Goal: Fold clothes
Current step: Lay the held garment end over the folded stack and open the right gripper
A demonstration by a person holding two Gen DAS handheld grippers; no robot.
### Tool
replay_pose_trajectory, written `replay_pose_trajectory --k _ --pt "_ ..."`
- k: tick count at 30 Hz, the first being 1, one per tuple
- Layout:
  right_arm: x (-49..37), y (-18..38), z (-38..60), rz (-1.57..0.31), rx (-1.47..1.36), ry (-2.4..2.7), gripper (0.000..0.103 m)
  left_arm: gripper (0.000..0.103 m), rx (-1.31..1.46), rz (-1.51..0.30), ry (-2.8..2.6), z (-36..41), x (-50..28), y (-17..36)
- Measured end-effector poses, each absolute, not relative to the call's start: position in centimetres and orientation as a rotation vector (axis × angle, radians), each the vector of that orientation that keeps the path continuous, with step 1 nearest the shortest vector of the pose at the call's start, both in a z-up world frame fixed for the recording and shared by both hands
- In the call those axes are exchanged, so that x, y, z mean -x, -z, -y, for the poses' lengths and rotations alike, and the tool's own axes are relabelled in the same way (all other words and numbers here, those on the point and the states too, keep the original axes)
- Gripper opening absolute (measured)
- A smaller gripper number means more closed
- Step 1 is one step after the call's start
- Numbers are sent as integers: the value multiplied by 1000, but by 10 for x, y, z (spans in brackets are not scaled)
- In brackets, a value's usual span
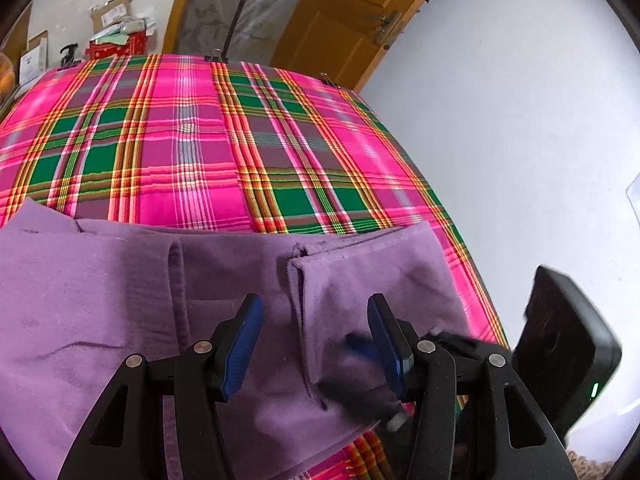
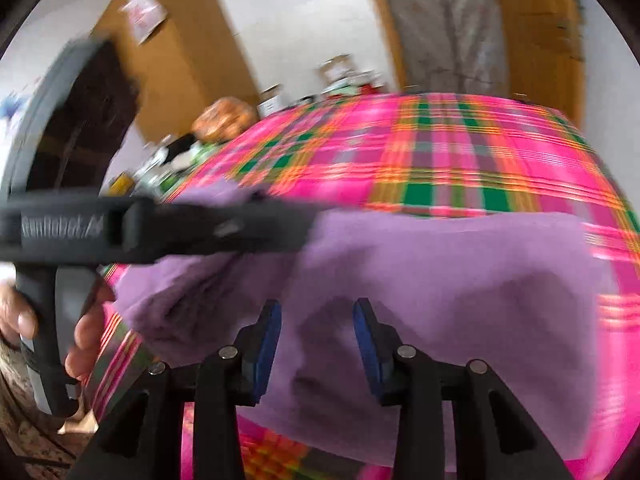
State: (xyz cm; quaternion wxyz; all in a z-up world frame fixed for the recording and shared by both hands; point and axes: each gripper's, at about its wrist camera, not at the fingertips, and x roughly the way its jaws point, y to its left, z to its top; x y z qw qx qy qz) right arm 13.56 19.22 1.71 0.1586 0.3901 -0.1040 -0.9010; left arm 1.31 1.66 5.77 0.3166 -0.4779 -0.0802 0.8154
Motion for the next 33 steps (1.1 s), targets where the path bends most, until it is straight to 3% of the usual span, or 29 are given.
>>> replay_pose_trajectory --k 6,16,22,25,33 --pt "-124 -21 -262 401 -1176 2827 38 56 1250 201 -2136 -31 -7 -56" --pt "-94 -9 -256 168 -1264 2890 35 56 1367 166 -2115 -54 14 -21" --pt "-108 -28 -273 330 -1174 2929 31 56 1376 221 -2126 -44 22 -21" --pt "-100 -12 -280 356 -1251 2896 31 56 1381 225 -2130 -43 21 -21" --pt "-102 -7 -295 502 -1307 2846 37 56 1407 239 -2135 -44 25 -22"
